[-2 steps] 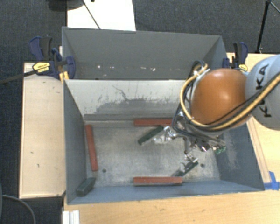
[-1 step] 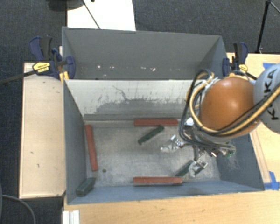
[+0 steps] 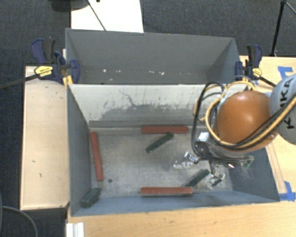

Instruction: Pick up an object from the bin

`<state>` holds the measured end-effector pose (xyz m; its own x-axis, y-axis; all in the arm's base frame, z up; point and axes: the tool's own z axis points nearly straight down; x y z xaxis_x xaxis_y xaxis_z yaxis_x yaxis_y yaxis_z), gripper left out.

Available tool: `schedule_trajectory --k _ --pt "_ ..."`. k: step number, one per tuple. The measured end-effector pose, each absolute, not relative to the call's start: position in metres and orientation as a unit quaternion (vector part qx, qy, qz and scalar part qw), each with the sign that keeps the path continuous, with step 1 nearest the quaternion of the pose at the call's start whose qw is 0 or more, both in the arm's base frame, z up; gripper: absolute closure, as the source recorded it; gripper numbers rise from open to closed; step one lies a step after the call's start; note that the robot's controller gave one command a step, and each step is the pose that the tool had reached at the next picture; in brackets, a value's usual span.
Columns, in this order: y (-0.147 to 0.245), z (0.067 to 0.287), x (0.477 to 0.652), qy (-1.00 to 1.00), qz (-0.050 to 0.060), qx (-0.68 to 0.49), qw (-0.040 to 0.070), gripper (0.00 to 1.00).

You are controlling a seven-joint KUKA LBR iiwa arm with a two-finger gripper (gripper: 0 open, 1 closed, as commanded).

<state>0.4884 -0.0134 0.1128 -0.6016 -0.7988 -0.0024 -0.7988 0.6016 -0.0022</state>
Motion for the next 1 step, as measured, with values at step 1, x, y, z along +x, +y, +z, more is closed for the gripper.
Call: schedule_trajectory --k 1 --pt "-0.0449 0.0739 0.4989 0.901 -0.001 -0.434 0.007 1.00"
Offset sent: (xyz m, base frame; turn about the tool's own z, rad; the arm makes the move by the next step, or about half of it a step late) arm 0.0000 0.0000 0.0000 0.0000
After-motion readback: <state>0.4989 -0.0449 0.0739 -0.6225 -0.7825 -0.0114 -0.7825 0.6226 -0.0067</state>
